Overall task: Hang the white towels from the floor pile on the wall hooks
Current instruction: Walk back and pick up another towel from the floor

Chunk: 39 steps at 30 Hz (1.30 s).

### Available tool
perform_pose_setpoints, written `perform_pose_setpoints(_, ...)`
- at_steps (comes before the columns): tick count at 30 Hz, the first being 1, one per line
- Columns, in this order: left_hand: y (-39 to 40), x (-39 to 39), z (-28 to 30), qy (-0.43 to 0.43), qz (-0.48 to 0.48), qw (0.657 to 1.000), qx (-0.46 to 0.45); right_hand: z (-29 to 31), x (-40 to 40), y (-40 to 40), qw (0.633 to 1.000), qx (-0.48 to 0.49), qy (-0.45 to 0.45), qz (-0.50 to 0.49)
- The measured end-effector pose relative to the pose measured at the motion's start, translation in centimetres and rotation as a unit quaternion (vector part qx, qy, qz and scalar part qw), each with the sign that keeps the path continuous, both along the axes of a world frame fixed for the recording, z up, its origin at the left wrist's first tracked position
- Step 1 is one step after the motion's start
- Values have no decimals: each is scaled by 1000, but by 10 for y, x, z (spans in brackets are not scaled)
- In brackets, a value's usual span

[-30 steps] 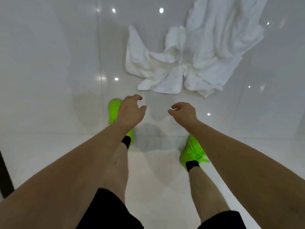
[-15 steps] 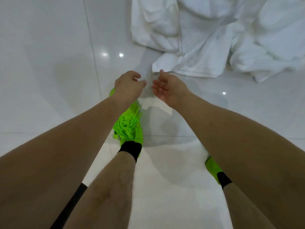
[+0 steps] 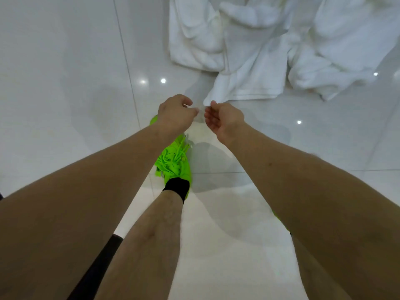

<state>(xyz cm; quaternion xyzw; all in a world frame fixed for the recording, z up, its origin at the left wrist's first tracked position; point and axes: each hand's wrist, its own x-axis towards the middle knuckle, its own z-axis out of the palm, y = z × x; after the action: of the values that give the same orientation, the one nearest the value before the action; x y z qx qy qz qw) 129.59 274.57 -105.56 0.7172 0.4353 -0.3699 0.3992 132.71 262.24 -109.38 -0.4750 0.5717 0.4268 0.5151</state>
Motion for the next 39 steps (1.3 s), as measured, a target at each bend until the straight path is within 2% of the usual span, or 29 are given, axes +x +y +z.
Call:
perform_pose_setpoints(6, -17, 36, 96, -42, -37, 998, 8, 104, 38, -30, 998, -17, -61, 20)
perform_pose_setpoints(8, -28, 48, 136, -58, -43, 997, 11, 147, 51, -45, 992, -37, -96, 73)
perform_pose_setpoints(10, -42, 56, 179, -73, -65, 995, 9, 191, 61, -63, 973, -60, -143, 169)
perform_pose_setpoints(15, -87, 76, 290, -94, -112, 989, -19, 312, 83, -118, 892, -119, -271, 341)
perform_pose_setpoints(18, -112, 105, 360, -130, -159, 978, -22, 387, 100, -147, 805, -161, -349, 452)
perform_pose_setpoints(21, -139, 145, 435, -191, -226, 955, -12, 462, 123, -181, 716, -207, -381, 547)
perform_pose_setpoints(24, -174, 184, 510, -251, -324, 912, -6, 542, 151, -219, 674, -253, -432, 543)
perform_pose_setpoints(29, -265, 233, 634, -325, -442, 835, -30, 674, 192, -300, 639, -304, -501, 498)
perform_pose_setpoints(31, -309, 247, 681, -355, -460, 813, -41, 723, 201, -342, 620, -335, -511, 492)
perform_pose_setpoints(34, -377, 260, 748, -405, -474, 782, -12, 793, 208, -407, 603, -370, -542, 454)
perform_pose_setpoints(39, -491, 268, 840, -502, -444, 742, -6, 886, 203, -517, 613, -372, -614, 330)
